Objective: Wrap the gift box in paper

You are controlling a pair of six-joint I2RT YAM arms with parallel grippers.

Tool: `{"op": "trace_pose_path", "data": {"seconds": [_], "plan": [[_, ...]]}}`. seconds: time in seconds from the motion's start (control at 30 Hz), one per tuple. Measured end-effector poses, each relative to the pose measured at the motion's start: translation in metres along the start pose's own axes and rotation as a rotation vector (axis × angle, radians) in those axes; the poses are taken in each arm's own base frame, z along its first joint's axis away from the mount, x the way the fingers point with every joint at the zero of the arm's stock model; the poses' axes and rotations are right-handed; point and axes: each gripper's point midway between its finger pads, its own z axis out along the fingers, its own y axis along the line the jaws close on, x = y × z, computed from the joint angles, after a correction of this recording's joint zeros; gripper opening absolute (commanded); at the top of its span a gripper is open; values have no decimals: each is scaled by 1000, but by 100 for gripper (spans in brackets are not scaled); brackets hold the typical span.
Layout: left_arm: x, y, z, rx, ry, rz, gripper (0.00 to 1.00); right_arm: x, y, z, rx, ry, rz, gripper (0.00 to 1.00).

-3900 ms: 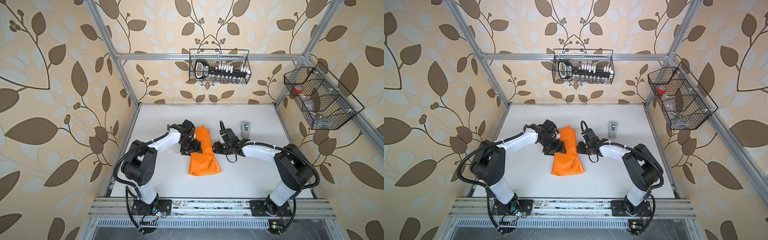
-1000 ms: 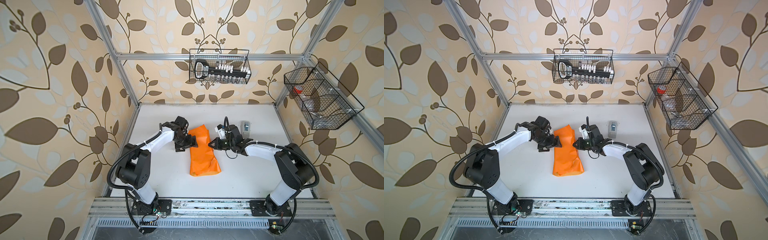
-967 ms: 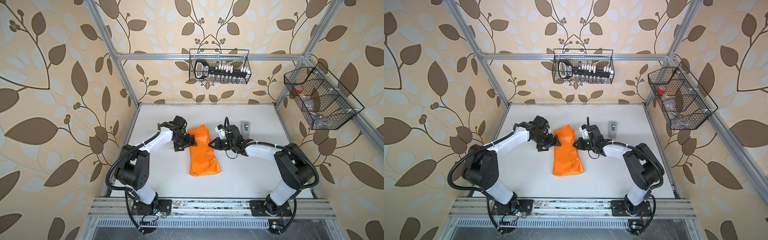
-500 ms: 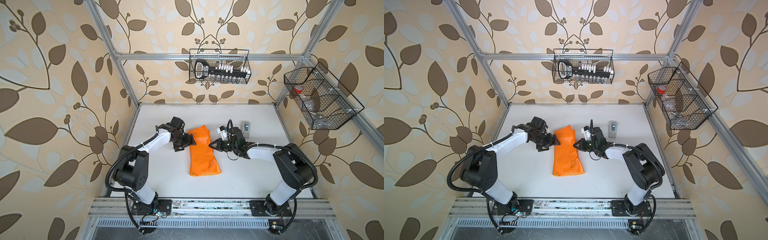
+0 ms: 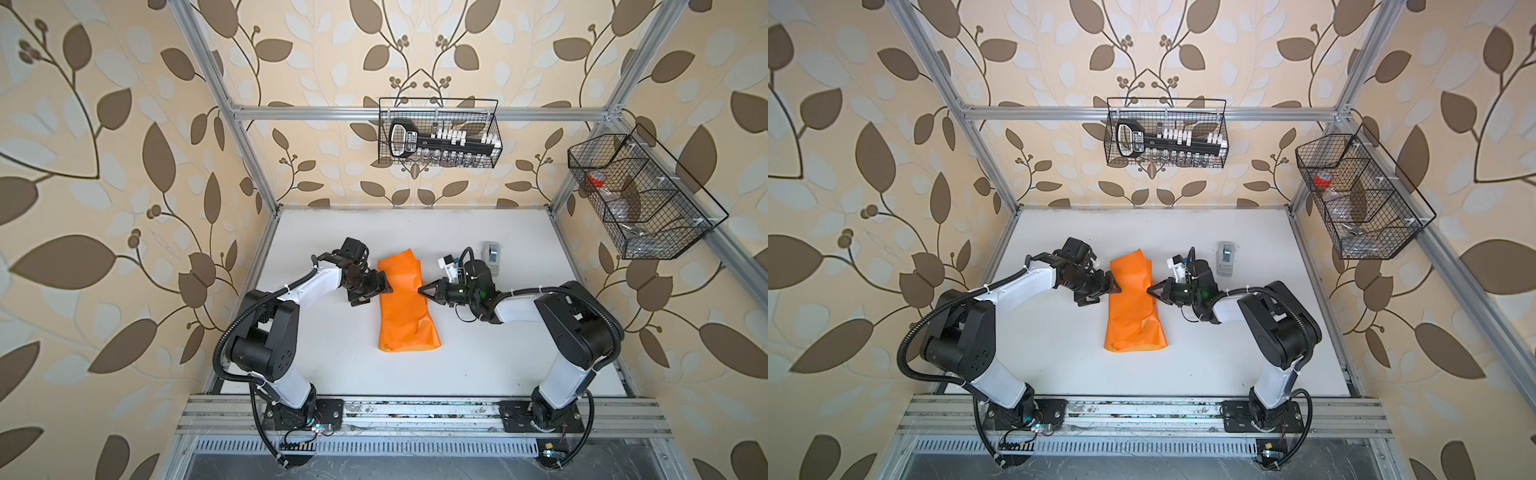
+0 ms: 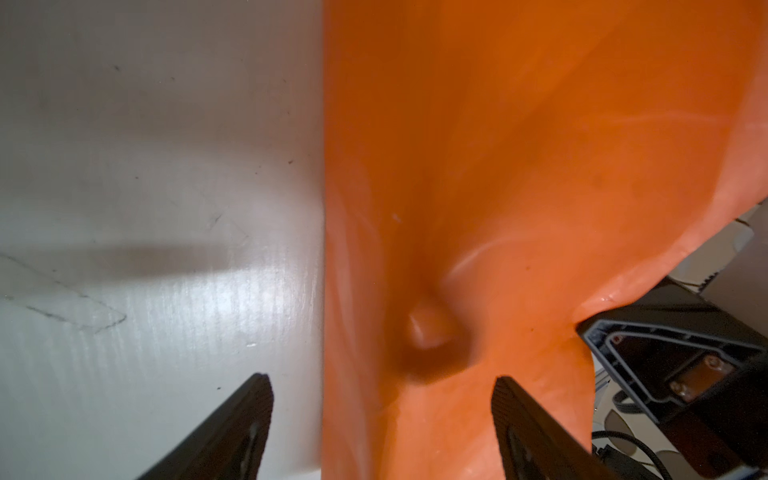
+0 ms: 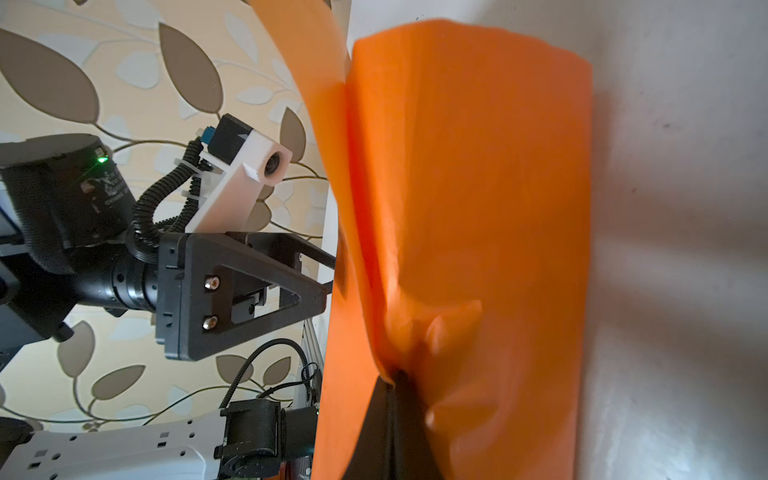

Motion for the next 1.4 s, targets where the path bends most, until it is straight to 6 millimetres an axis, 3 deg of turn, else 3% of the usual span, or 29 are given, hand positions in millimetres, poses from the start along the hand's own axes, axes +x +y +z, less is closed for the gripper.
{"op": "trace_pose_path", "data": {"seconds": [0.63,0.7,0.9,1.03,1.13,1.23,1.4], "plan": [[8,-2,14,-16,38,17,73,1,0,-3,-26,3,21,0],[8,-2,14,-16,40,18,73,1,-1,-3,-12,6,17,6],[8,-2,15,-17,46,18,72,-6,11,-11,33,-3,-33,36],[8,-2,16,-17,47,17,72,-19,25,-20,88,-27,-96,59],[8,-2,16,-18,48,17,72,-34,35,-29,157,-62,-159,70],[8,-2,16,-18,48,17,72,-46,35,-33,228,-81,-209,73],[8,-4,16,-21,48,23,72,-48,12,-30,335,-49,-219,68]]}}
